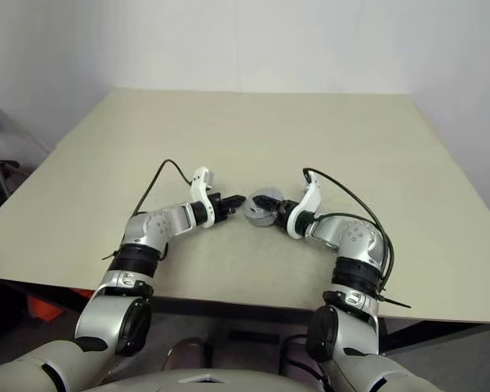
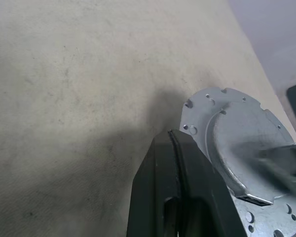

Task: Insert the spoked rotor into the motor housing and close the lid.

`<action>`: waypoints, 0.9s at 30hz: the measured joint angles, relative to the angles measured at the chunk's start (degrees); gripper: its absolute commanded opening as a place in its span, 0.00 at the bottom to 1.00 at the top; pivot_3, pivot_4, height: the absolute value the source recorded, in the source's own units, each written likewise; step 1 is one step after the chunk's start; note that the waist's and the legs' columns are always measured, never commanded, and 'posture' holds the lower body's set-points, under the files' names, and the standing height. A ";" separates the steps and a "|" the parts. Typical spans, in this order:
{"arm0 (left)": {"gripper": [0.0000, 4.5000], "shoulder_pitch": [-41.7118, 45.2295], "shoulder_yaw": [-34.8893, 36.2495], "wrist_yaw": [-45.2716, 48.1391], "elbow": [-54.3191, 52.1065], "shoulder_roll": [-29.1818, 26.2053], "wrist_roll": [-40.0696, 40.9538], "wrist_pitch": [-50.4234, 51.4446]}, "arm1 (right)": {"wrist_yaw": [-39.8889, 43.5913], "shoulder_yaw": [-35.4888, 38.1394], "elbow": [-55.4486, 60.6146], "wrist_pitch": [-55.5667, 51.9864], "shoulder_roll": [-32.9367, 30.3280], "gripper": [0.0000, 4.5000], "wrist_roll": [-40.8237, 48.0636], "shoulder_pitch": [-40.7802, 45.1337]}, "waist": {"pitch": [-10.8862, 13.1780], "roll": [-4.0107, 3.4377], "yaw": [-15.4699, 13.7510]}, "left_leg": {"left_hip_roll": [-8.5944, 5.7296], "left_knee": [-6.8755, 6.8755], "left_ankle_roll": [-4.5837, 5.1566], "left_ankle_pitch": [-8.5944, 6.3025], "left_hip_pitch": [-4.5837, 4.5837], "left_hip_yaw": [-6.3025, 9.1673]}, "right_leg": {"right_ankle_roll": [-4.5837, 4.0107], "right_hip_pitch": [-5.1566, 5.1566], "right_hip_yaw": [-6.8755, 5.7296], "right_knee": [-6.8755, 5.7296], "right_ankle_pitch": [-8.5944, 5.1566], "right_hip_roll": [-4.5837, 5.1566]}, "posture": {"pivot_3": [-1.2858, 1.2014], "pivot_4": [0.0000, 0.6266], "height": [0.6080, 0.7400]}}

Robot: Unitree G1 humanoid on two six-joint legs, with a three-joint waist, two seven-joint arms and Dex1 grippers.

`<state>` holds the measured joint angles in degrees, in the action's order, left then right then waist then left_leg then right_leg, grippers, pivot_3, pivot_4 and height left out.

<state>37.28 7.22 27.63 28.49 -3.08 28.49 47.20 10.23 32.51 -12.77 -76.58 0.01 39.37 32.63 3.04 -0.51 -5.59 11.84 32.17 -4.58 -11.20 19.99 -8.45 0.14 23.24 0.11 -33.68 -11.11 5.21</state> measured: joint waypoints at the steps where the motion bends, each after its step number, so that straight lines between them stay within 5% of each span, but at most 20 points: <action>1: 0.00 -0.04 -0.02 -0.20 0.20 -0.12 -0.25 0.09 | 0.07 -0.40 0.00 0.28 -0.08 0.46 0.15 0.16 | -0.02 -0.03 -0.01 | 0.00 0.00 0.00 0.00 -0.01 0.00 | 0.00 -0.01 0.00 -0.01 0.00 0.00 | 0.52 0.00 1.00; 8: 0.00 -0.65 1.79 -0.47 1.42 0.32 -0.24 -0.78 | -0.45 -0.94 0.02 0.99 -0.58 0.46 1.41 -0.06 | -0.01 -0.03 -0.08 | 0.01 0.03 0.00 0.01 0.01 0.00 | 0.00 -0.01 0.00 -0.01 0.01 0.00 | 0.52 0.00 1.00; 13: 0.00 -0.17 10.46 -1.58 1.33 0.95 5.80 -1.37 | -5.43 5.87 -1.95 0.89 -0.18 0.46 4.71 2.33 | 0.09 -0.06 -0.16 | 0.02 0.13 0.00 0.02 0.12 0.00 | -0.04 0.18 0.00 -0.02 0.03 0.04 | 0.52 0.00 1.00; 16: 0.13 -0.18 16.15 -2.53 0.52 0.91 10.69 -0.43 | -9.11 12.19 -3.29 1.22 -0.38 0.46 8.18 6.36 | 0.13 -0.06 -0.10 | 0.03 0.13 0.02 0.02 0.37 0.00 | -0.05 0.46 -0.03 -0.03 0.03 0.02 | 0.52 0.00 1.00; 20: 0.44 -0.30 20.80 -4.65 -0.36 1.04 15.74 0.87 | -13.85 17.55 -6.10 1.48 -0.15 0.46 13.68 12.53 | 0.13 -0.06 0.15 | 0.06 0.12 0.06 0.03 0.86 0.00 | 0.10 0.98 -0.10 -0.10 0.15 -0.05 | 0.52 0.00 1.00; 27: 0.96 -1.89 24.58 -6.63 -4.26 2.85 24.03 4.80 | -19.98 18.55 -6.94 -0.86 3.00 0.46 21.33 15.67 | 0.13 -0.05 -0.24 | 0.07 0.27 0.33 -0.10 1.19 0.00 | 0.14 1.04 -0.20 -0.08 0.18 -0.02 | 0.52 0.00 1.00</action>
<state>35.39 31.80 21.00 24.24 -0.23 52.53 52.00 -9.75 51.06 -19.72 -77.44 3.01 60.71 48.30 3.17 -0.57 -5.83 11.91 32.44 -4.25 -11.31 21.18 -8.45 0.28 24.28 -0.09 -33.76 -10.93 5.19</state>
